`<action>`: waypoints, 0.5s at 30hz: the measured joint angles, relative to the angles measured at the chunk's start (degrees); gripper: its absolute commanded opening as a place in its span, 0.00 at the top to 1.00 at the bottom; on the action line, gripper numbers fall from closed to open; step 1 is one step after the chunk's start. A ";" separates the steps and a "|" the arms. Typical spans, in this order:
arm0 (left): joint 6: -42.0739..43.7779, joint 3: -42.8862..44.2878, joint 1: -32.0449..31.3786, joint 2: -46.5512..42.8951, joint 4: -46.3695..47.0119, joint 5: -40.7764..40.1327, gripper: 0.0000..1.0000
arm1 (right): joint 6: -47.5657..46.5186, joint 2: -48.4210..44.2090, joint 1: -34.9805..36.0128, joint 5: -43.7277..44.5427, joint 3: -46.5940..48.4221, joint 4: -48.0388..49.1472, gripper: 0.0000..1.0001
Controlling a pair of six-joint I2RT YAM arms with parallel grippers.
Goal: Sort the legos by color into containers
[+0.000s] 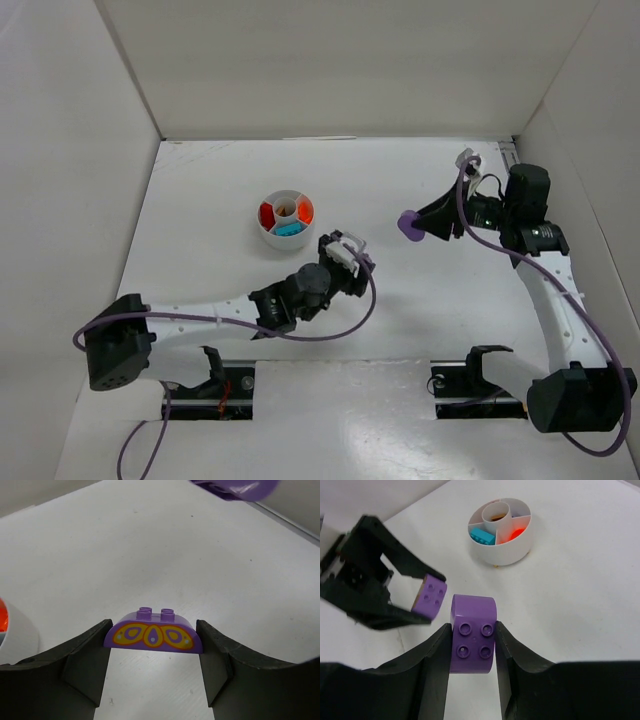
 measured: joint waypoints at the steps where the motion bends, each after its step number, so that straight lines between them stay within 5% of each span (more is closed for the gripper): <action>1: -2.08 0.00 1.38 -1.16 -1.49 -0.09 0.58 | -1.40 0.07 -0.13 0.02 0.52 -0.63 0.94; 8: -16.20 6.80 19.06 -8.09 -16.70 7.28 0.46 | -8.79 0.55 -0.20 1.49 1.14 -4.20 0.94; 15: -24.41 14.88 38.53 -8.68 -27.87 17.22 0.44 | -15.23 1.18 -0.55 4.74 1.16 -7.74 0.94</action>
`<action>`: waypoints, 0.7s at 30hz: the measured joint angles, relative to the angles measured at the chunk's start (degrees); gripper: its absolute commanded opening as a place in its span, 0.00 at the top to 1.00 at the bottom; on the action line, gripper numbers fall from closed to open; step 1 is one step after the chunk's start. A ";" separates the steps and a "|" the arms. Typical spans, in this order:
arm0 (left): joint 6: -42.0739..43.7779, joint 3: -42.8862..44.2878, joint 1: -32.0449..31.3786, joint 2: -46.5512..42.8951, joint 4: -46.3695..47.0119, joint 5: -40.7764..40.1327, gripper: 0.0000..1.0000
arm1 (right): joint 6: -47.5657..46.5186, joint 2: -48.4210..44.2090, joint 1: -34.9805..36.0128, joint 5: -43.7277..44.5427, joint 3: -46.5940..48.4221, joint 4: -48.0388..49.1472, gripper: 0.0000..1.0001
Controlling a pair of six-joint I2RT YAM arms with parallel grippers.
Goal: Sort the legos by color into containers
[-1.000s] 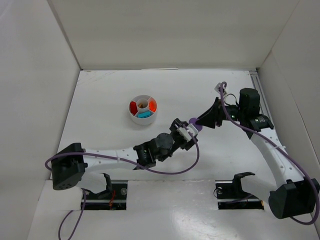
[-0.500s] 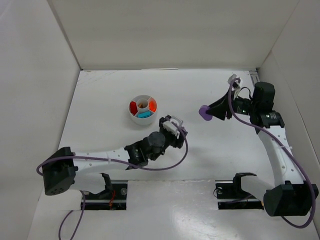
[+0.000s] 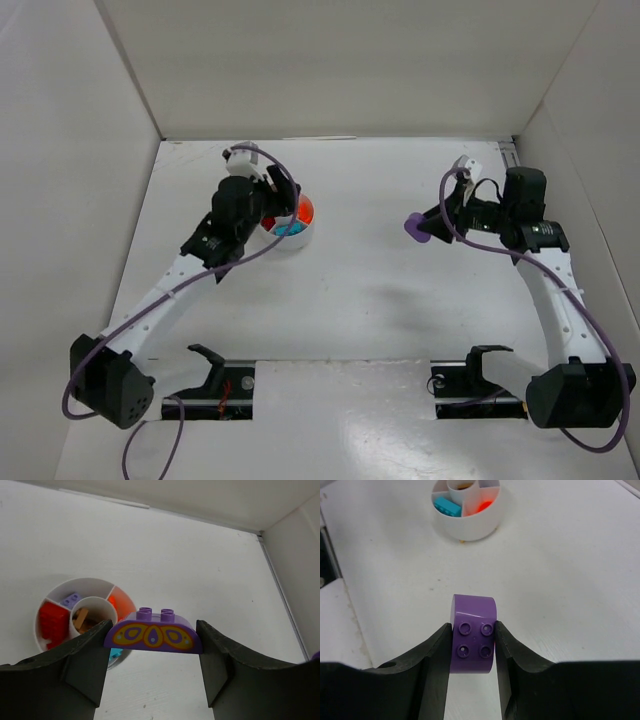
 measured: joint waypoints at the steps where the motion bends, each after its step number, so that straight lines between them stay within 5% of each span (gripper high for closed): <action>1: -0.55 1.11 2.45 0.83 -1.55 1.55 0.44 | -0.96 0.02 -0.09 1.36 0.13 -0.72 0.94; 10: -2.01 9.22 20.04 16.57 -9.49 18.73 0.46 | -5.64 -0.24 -0.33 10.58 2.38 -3.87 0.93; 21: -0.72 14.99 22.62 27.26 -11.69 27.23 0.45 | -6.71 1.86 -0.33 12.24 2.45 -3.96 0.93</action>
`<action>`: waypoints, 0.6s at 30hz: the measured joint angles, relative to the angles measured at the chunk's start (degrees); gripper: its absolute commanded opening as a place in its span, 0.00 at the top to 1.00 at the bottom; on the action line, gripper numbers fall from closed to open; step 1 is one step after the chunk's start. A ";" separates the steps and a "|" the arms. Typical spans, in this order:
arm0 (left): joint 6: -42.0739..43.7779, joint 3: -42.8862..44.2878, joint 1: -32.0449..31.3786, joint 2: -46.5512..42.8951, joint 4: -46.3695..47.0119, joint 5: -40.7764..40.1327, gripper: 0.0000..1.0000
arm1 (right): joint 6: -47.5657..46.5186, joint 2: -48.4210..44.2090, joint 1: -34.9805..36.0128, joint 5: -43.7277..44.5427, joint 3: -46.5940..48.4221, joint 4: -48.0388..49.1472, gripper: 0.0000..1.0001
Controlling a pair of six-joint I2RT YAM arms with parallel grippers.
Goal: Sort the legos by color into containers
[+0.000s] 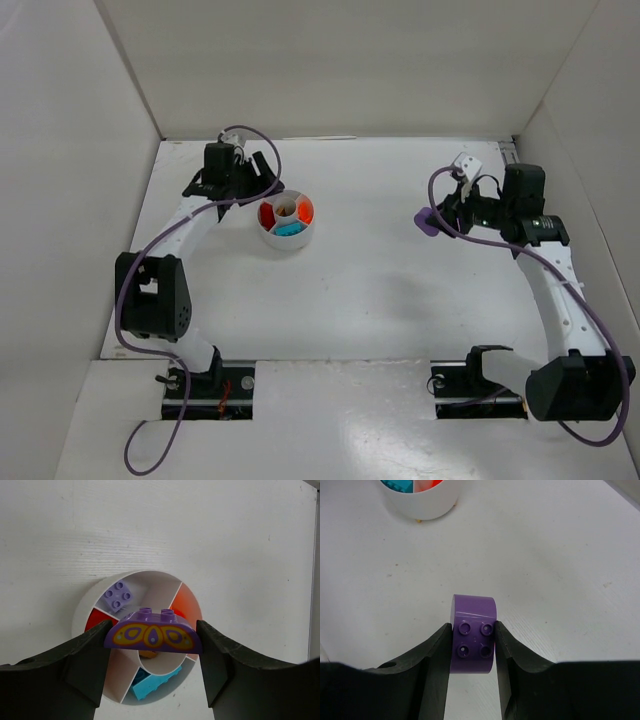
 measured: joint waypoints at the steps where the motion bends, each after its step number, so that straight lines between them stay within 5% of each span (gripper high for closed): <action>1: 0.20 0.70 0.00 0.48 0.07 0.11 0.44 | -0.09 0.22 0.00 0.04 0.00 -0.02 0.93; 18: 2.80 5.05 0.72 8.98 0.61 5.31 0.38 | -0.04 3.28 -0.42 0.52 0.11 0.15 0.93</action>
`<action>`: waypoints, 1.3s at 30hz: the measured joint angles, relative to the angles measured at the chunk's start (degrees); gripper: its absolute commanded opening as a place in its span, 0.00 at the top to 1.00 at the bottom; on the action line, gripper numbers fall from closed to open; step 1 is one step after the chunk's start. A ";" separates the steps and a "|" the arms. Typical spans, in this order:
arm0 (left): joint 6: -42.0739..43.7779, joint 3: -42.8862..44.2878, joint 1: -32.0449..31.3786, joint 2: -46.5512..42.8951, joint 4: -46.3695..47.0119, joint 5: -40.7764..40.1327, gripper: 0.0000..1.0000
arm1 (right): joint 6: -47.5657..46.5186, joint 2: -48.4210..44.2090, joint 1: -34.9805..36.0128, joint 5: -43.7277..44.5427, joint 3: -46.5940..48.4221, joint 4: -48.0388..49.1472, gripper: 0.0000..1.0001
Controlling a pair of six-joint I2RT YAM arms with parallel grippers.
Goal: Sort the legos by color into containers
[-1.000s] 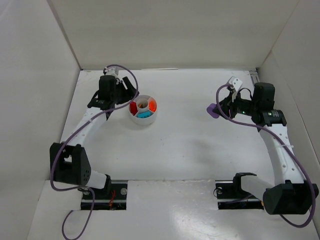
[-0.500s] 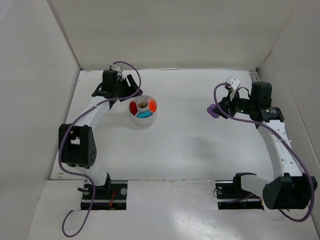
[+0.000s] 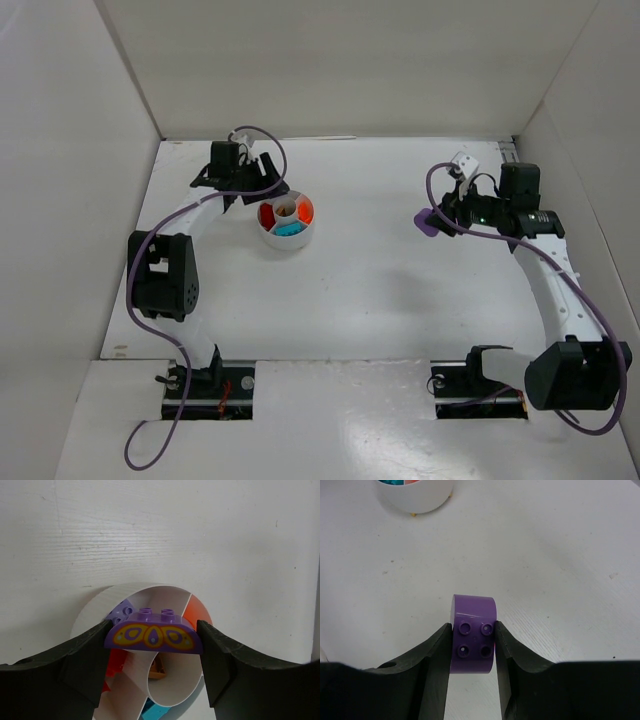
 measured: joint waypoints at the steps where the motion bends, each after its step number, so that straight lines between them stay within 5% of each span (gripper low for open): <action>1: 0.22 0.02 0.00 0.00 0.00 0.00 0.37 | 0.07 0.00 0.00 0.09 0.00 0.07 0.93; 10: 1.49 0.50 -0.22 0.37 -0.20 -0.22 0.23 | 0.48 0.35 0.00 0.44 0.00 0.09 0.93; 19: 2.16 0.59 -1.66 0.37 -0.81 -3.02 0.23 | 0.61 0.35 -0.48 0.52 0.00 0.11 0.93; 29: 2.29 0.59 -2.12 -6.43 -3.10 -10.49 0.00 | -0.59 0.26 -0.48 1.01 1.27 0.09 0.92; 33: 2.21 0.61 -2.08 -13.51 -3.21 -13.46 0.00 | -2.01 0.55 3.19 3.04 3.87 1.29 0.92; 39: -0.81 -1.07 -1.75 -24.44 -3.39 -20.37 0.00 | -7.82 9.11 18.25 9.60 16.06 2.62 0.93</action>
